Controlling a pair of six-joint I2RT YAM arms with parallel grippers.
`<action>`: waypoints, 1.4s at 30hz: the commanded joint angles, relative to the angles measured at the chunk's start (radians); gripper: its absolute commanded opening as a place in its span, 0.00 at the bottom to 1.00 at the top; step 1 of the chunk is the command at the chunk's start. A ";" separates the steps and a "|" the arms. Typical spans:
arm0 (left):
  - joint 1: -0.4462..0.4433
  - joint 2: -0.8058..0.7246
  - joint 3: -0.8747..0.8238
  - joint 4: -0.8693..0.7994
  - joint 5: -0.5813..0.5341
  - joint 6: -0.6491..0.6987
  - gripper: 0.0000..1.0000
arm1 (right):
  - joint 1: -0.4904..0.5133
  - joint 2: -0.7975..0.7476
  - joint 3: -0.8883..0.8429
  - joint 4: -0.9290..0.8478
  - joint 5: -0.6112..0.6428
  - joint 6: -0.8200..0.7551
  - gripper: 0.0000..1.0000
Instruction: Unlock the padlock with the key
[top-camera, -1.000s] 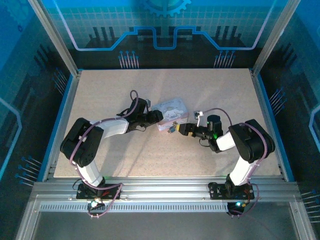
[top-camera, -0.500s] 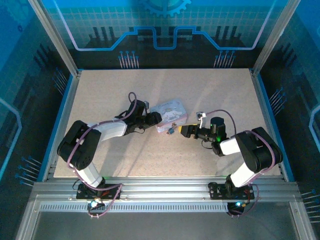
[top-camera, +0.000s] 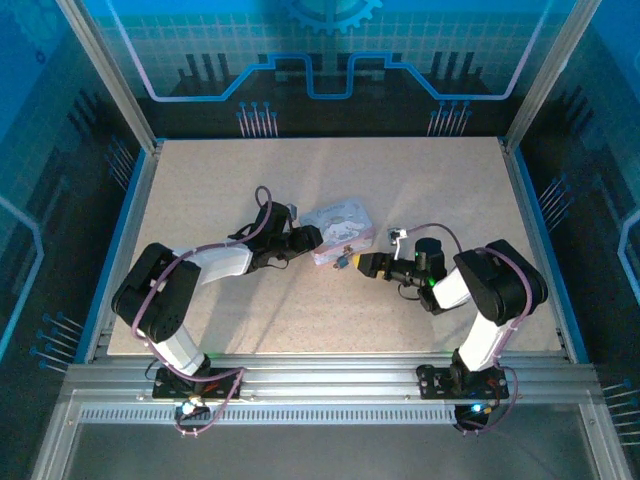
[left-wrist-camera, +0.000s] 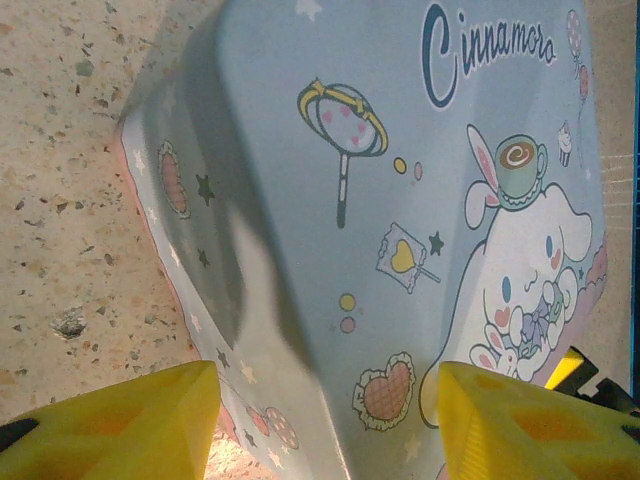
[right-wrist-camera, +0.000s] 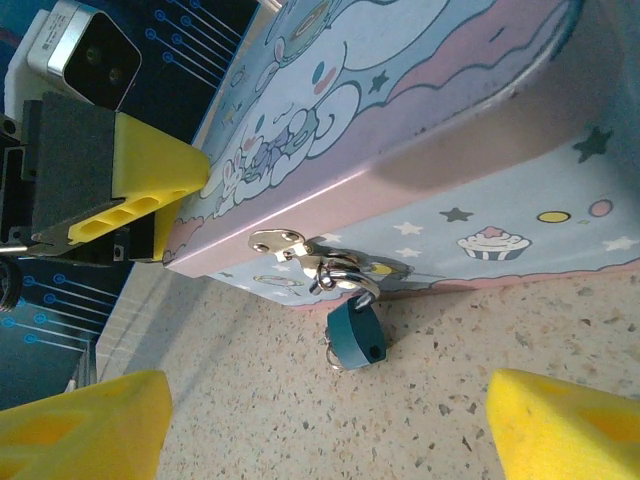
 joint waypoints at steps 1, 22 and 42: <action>-0.013 -0.004 -0.034 -0.074 -0.015 -0.015 0.59 | 0.017 0.024 0.021 0.052 -0.004 -0.001 0.82; -0.029 0.009 -0.032 -0.058 -0.018 -0.038 0.59 | 0.039 0.168 0.104 0.153 -0.026 0.014 0.73; -0.031 0.012 -0.033 -0.053 -0.020 -0.044 0.59 | 0.080 0.242 0.145 0.194 -0.050 0.020 0.59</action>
